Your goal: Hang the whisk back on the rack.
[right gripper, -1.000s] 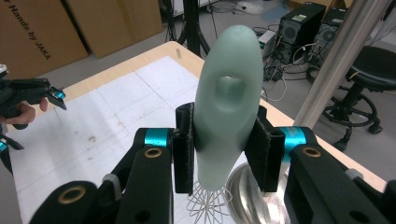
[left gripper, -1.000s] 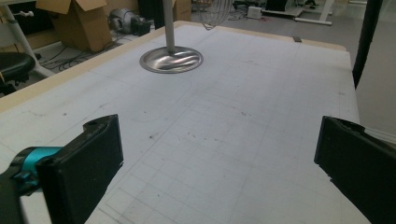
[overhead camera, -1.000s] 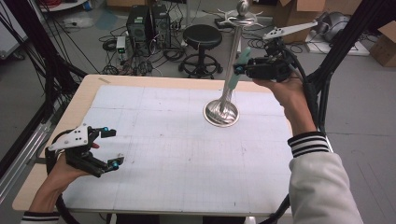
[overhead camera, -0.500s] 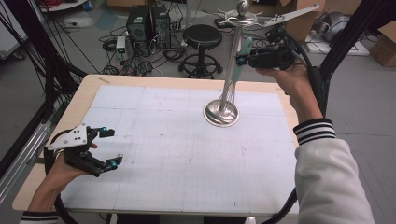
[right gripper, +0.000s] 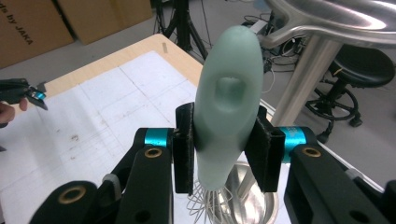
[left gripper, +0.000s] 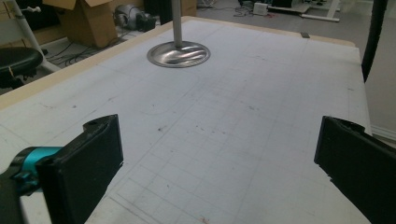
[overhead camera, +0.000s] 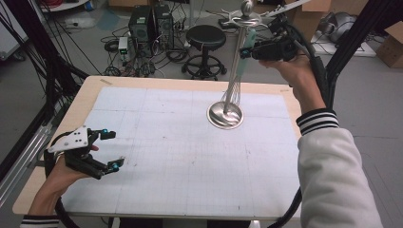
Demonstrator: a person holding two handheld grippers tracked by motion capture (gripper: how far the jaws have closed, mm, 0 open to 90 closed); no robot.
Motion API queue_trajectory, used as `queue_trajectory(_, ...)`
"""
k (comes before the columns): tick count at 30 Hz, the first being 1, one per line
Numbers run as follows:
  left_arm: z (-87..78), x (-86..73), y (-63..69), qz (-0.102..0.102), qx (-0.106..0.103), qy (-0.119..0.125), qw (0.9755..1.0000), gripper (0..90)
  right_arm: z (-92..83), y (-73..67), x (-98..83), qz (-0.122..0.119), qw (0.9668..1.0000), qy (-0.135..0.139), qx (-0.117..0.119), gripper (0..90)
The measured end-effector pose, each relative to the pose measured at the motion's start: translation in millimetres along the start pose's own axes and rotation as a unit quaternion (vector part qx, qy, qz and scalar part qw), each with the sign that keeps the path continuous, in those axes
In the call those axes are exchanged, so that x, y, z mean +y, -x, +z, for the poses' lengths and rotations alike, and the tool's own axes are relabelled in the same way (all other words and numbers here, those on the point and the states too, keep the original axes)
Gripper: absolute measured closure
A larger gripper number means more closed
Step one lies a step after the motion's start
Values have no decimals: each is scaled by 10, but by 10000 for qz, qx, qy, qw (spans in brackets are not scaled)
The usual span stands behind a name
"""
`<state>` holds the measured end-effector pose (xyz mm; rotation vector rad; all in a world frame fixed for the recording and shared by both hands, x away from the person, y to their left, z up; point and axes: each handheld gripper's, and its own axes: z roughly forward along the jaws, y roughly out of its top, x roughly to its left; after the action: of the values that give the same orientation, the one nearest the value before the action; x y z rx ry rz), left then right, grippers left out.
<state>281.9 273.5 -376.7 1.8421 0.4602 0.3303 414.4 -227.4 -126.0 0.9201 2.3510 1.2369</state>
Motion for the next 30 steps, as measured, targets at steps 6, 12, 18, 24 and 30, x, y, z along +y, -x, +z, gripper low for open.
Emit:
queue_trajectory(6, 11, -8, -4, -18, -6, -22, 10000, 17, 28, 10, 59, -11, 9999, -64, -91, 657)
queue_trajectory(12, -7, -13, -18, -55, 10, 19, 10000, 17, 72, 28, 81, -2, 9999, -87, -119, 657)
queue_trajectory(18, -7, -15, -18, -64, 16, 17, 10000, 17, 108, 36, 96, 29, 9998, -131, -118, 657)
queue_trajectory(24, -4, -16, -23, -74, 18, 22, 10000, 17, 121, 69, 104, 79, 9998, -130, -164, 657)
queue_trajectory(30, 0, -17, -23, -75, 16, 11, 10000, 17, 129, 78, 116, 94, 9997, -149, -190, 657)
